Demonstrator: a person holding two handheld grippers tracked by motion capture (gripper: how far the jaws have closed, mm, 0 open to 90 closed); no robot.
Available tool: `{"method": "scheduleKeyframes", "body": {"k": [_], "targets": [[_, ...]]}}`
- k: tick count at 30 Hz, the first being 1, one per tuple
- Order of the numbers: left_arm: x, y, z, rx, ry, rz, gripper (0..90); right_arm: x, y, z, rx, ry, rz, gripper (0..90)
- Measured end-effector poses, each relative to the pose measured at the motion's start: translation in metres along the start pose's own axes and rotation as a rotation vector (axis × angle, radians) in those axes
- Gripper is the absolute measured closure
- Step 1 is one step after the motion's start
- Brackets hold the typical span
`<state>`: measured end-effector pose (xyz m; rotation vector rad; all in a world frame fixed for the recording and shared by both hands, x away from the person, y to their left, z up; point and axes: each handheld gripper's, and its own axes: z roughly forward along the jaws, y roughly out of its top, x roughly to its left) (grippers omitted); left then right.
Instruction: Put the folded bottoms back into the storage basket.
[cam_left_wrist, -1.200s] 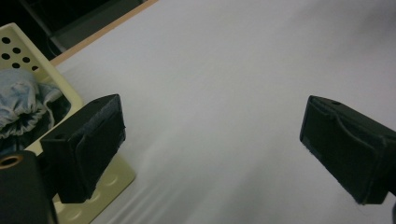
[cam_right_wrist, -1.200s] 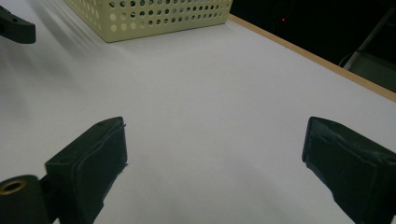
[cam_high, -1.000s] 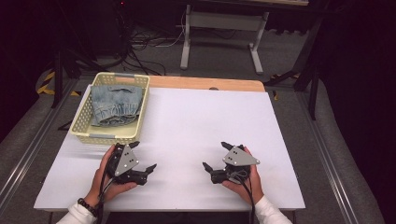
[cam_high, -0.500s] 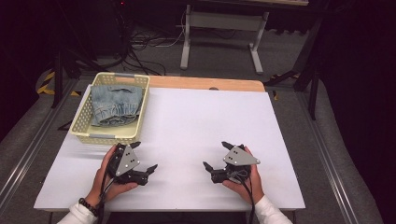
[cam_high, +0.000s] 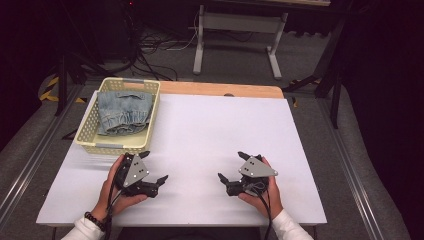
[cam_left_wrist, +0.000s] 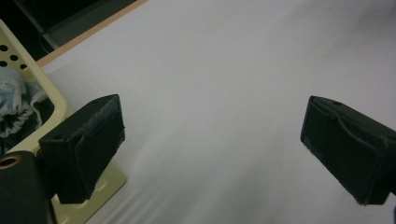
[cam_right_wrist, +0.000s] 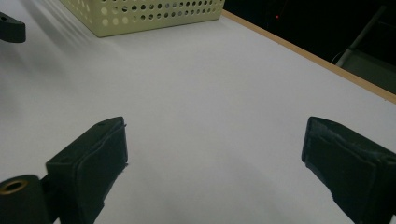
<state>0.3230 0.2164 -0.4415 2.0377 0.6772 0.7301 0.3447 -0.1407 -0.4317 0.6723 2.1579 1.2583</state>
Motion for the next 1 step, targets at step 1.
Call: {"method": "scheduleKeyframes", "body": {"k": [1], "targets": [[0.0, 0.0002, 0.0002, -0.001, 0.0, -0.001, 7.2, -0.0001, 0.0001, -0.0003, -0.001, -0.001, 0.001, 7.3]]}}
